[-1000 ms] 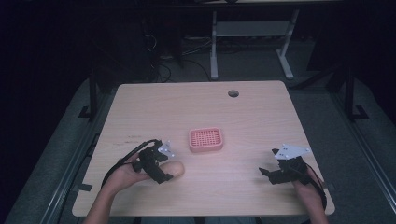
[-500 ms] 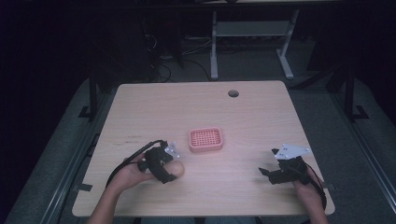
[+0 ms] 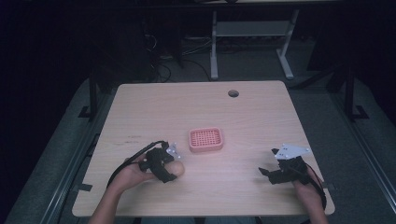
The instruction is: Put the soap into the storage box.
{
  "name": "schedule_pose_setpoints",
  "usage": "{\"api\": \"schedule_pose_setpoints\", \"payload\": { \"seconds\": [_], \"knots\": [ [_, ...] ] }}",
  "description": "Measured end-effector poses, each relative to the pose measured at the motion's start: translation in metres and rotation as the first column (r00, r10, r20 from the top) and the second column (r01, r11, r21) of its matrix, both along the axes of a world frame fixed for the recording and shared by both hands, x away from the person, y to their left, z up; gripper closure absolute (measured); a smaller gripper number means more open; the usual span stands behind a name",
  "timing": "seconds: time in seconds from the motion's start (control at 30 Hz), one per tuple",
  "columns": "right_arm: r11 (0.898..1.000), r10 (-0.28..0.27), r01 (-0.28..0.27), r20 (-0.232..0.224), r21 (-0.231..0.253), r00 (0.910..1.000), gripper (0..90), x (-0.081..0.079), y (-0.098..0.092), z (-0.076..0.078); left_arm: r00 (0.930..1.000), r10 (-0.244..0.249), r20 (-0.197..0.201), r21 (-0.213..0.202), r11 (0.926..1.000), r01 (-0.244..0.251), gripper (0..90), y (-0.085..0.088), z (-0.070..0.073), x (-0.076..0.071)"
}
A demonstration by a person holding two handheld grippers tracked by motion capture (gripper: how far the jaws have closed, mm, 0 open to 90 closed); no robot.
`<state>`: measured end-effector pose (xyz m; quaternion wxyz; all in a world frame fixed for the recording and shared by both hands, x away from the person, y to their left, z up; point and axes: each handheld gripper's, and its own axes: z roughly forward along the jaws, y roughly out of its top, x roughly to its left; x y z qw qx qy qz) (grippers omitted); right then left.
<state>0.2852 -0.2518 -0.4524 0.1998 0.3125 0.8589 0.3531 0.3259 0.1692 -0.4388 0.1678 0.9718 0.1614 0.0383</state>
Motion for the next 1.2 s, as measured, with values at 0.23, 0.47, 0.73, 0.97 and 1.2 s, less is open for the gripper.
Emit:
{"api": "schedule_pose_setpoints", "payload": {
  "seconds": [0.23, 0.47, 0.73, 0.97, 1.2],
  "knots": [
    [1.000, -0.004, 0.004, 0.003, -0.002, 1.0000, 14.0, 0.000, -0.001, 0.000, 1.0000, -0.008, 0.005, 0.017, 0.9998, 0.008, 31.6, -0.001, -0.003, 0.000],
    [1.000, -0.007, 0.007, 0.005, -0.002, 1.0000, 14.0, 0.000, -0.002, 0.000, 0.9999, -0.011, 0.001, 0.008, 0.9999, 0.011, 32.1, -0.001, -0.002, -0.001],
    [1.000, -0.008, 0.008, 0.001, 0.003, 1.0000, 13.9, 0.001, -0.002, 0.000, 1.0000, -0.004, -0.001, -0.004, 1.0000, 0.004, 32.2, 0.000, -0.001, 0.001],
    [1.000, -0.006, 0.006, -0.002, 0.002, 1.0000, 13.9, 0.002, -0.001, -0.001, 1.0000, 0.004, 0.003, -0.027, 0.9996, -0.004, 32.2, 0.000, 0.003, 0.002],
    [1.000, -0.008, 0.008, 0.002, 0.002, 1.0000, 13.9, 0.002, -0.002, -0.001, 0.9998, -0.004, 0.017, -0.040, 0.9992, 0.005, 32.2, -0.004, 0.009, 0.004]
  ]
}}
